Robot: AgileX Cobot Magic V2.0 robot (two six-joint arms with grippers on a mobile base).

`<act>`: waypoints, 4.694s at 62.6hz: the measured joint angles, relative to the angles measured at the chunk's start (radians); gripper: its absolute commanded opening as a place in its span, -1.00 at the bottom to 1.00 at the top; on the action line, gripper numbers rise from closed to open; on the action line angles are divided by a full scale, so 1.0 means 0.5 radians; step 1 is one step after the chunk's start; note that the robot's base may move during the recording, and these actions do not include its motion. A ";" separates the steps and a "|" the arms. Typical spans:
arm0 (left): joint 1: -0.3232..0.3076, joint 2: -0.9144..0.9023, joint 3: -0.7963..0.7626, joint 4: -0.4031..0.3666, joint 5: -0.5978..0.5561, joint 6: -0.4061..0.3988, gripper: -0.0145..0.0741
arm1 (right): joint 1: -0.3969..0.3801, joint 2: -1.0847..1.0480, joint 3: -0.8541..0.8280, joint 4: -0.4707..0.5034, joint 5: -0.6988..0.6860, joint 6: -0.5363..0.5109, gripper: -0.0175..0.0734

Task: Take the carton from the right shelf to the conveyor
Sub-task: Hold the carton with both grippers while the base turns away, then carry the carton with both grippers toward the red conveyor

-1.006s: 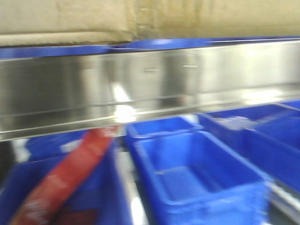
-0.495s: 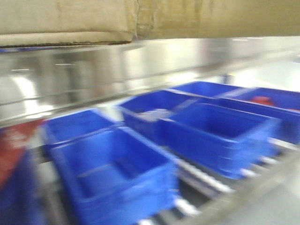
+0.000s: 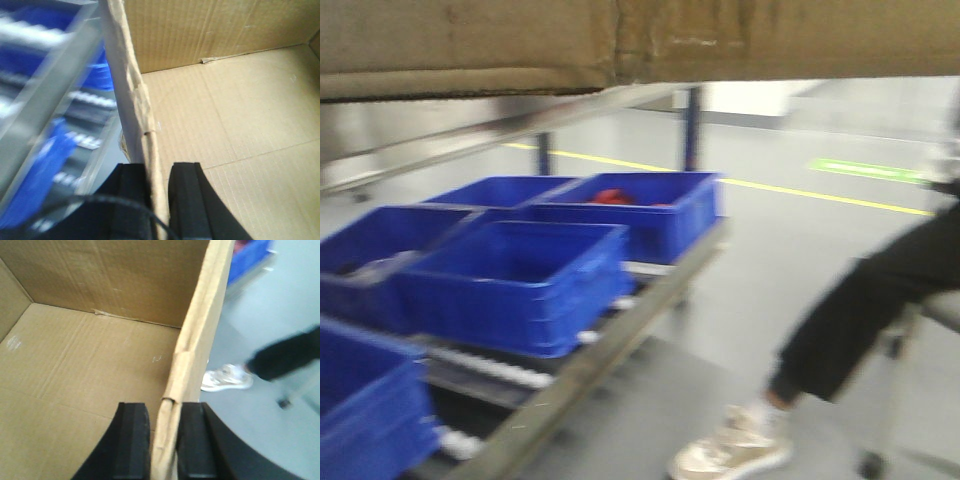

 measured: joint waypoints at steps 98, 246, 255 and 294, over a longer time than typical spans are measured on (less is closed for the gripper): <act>0.000 0.000 0.000 0.000 0.000 0.000 -0.69 | 0.000 0.000 0.000 0.000 0.000 0.000 -0.77; 0.000 0.000 0.000 0.007 0.000 0.000 -0.69 | 0.000 0.000 0.000 0.006 -0.004 -0.004 -0.77; 0.000 0.000 0.000 0.007 0.000 0.000 -0.69 | 0.000 0.000 0.000 0.006 -0.004 -0.004 -0.77; 0.000 0.000 0.000 0.165 -0.017 0.000 -0.69 | 0.000 0.007 0.000 0.024 -0.041 -0.004 -0.77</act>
